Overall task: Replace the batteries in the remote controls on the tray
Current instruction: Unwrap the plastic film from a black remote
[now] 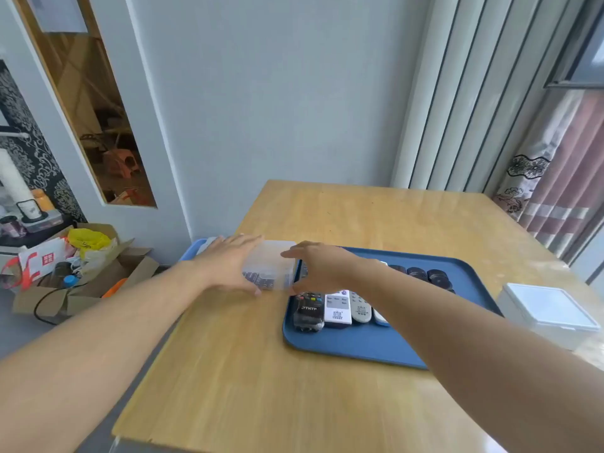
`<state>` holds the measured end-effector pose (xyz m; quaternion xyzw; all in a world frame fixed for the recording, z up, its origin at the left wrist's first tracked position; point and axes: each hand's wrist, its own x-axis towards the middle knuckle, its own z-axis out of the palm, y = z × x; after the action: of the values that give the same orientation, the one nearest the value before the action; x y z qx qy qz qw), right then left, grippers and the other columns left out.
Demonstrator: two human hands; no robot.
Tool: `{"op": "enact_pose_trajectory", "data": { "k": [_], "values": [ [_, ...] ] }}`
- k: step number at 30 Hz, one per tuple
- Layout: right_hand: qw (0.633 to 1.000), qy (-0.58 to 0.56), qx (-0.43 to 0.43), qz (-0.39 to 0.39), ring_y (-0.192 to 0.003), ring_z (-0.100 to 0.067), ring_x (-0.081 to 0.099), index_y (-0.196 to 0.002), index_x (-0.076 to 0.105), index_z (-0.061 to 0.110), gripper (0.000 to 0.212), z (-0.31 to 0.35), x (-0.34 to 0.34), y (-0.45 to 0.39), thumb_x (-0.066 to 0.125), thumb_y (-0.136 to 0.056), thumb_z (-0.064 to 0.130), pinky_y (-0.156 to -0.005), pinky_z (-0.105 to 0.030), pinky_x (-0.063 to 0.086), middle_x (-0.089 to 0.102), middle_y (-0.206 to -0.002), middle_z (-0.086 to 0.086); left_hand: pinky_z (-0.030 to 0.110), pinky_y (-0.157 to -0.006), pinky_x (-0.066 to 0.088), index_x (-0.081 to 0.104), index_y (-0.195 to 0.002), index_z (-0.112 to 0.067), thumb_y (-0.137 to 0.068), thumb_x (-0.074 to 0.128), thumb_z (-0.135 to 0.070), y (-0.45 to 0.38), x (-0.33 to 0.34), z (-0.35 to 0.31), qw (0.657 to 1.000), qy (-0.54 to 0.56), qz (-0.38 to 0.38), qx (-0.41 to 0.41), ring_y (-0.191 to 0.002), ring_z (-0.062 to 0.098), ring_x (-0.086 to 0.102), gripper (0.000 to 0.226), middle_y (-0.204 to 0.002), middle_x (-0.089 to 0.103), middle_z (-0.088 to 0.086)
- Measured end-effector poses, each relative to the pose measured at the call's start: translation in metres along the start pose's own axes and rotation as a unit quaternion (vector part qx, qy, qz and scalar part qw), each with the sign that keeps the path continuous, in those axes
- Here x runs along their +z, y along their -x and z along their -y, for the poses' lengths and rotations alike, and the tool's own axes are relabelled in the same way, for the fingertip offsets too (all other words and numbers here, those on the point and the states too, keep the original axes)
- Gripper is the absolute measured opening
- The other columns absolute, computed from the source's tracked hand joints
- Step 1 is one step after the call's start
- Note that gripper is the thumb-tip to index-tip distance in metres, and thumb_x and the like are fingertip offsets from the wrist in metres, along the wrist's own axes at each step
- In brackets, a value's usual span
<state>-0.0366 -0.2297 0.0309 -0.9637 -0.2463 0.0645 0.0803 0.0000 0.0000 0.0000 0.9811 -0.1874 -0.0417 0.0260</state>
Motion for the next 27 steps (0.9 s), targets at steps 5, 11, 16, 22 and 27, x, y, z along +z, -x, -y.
{"op": "enact_pose_trajectory", "data": {
  "k": [5, 11, 16, 22, 27],
  "values": [
    [1.000, 0.002, -0.008, -0.029, -0.141, -0.019, 0.039, -0.152, 0.039, 0.032, 0.062, -0.006, 0.009, -0.005, 0.062, -0.095, 0.041, -0.108, -0.037, 0.038, 0.034, -0.159, 0.007, 0.043, -0.126, 0.007, 0.008, -0.161, -0.028, -0.070, 0.077, -0.067, -0.011, 0.017, -0.001, 0.999, 0.031, -0.037, -0.021, -0.156, 0.015, 0.002, 0.121, -0.169, 0.009, -0.007],
    [0.999, 0.000, 0.045, -0.002, -0.144, -0.024, 0.034, -0.160, 0.010, 0.026, 0.103, -0.011, 0.021, 0.002, 0.064, -0.083, 0.067, -0.108, -0.046, 0.040, 0.023, -0.163, 0.002, 0.041, -0.126, 0.003, 0.009, -0.161, -0.030, -0.073, 0.074, -0.067, -0.012, 0.024, 0.004, 0.997, 0.038, -0.061, -0.004, -0.156, 0.011, 0.000, 0.115, -0.168, 0.009, -0.012],
    [0.992, 0.056, 0.081, 0.081, -0.154, -0.030, 0.011, -0.161, 0.007, 0.023, 0.114, 0.002, 0.040, 0.013, 0.041, -0.075, 0.091, -0.122, -0.048, 0.019, 0.007, -0.168, -0.010, 0.037, -0.126, 0.001, 0.012, -0.161, -0.030, -0.070, 0.076, -0.068, -0.012, 0.023, 0.008, 0.995, 0.050, -0.083, -0.001, -0.156, 0.010, 0.001, 0.117, -0.168, 0.011, -0.013],
    [0.984, 0.045, 0.084, 0.151, -0.155, -0.034, 0.002, -0.160, 0.008, 0.036, 0.114, 0.004, 0.024, 0.015, 0.058, -0.071, 0.086, -0.123, -0.051, 0.011, -0.003, -0.169, -0.010, 0.038, -0.126, 0.000, 0.012, -0.161, -0.029, -0.067, 0.077, -0.070, -0.011, 0.022, 0.005, 0.996, 0.070, -0.063, -0.001, -0.156, 0.011, 0.000, 0.122, -0.168, 0.011, -0.011],
    [0.976, 0.044, 0.102, 0.188, -0.144, -0.030, 0.035, -0.153, 0.029, 0.032, 0.108, 0.001, 0.012, 0.016, 0.076, -0.065, 0.072, -0.110, -0.049, 0.038, 0.014, -0.166, -0.002, 0.037, -0.125, 0.002, 0.013, -0.161, -0.028, -0.066, 0.078, -0.071, -0.009, 0.022, 0.005, 0.996, 0.058, -0.074, 0.001, -0.156, 0.011, 0.002, 0.123, -0.168, 0.014, -0.009]
  ]
}}
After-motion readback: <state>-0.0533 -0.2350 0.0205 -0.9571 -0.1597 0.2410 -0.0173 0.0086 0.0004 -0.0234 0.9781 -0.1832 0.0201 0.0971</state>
